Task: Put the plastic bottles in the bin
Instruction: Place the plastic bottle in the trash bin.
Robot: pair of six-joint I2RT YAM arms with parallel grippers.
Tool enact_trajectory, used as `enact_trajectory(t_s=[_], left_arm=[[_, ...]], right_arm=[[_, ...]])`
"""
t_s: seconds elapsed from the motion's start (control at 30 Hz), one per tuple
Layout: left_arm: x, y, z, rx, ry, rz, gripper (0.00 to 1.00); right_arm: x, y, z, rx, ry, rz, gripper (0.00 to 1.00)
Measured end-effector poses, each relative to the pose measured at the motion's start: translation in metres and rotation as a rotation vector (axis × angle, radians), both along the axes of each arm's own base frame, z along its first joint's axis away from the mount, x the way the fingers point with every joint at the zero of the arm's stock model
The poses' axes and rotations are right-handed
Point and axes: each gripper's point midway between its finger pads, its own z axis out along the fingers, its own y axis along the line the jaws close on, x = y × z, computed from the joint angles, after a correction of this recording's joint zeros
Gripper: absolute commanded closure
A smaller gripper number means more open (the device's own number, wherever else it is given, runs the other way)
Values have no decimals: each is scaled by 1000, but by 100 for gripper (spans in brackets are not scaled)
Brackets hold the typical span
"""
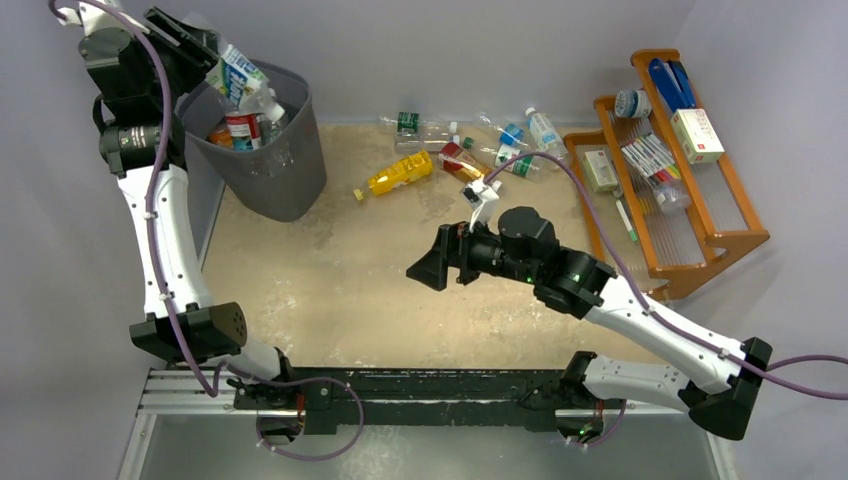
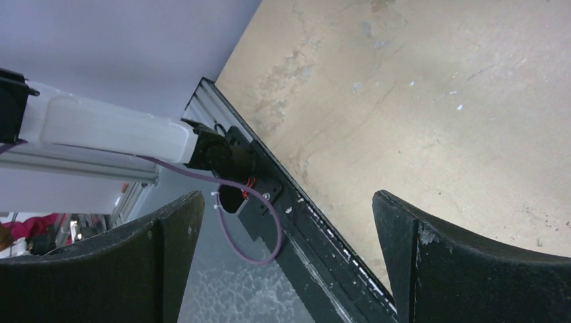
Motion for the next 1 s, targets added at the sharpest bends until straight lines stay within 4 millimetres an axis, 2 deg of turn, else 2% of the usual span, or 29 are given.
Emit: enact_trajectory(t_s=[0.07,0.2,0.4,0.5,0.63,0.7,0.77,1.0], left_arm=[[4,14,-1,0,0,37,60],[25,26,-13,16,26,60,59],[70,45,-58,39,137,89,54],[85,54,-85,37,204,109,43],[95,62,-118,38,288,130,18],[95,63,-128,37,321,130,16],[93,62,-129,36,333,125,16],[85,42,-106,28,284,39,15]], right_arm=[[-2,2,-6,3,12,12,4],[-5,4,-15,-2,37,22,4],[-10,0,-17,5,51,27,4],[-14,-6,-15,15,52,24,4],[-19,-12,-14,25,51,22,3],[-21,-14,-19,18,58,21,3],[-21,-15,-24,9,67,20,3],[-19,-13,-38,-29,90,16,3]])
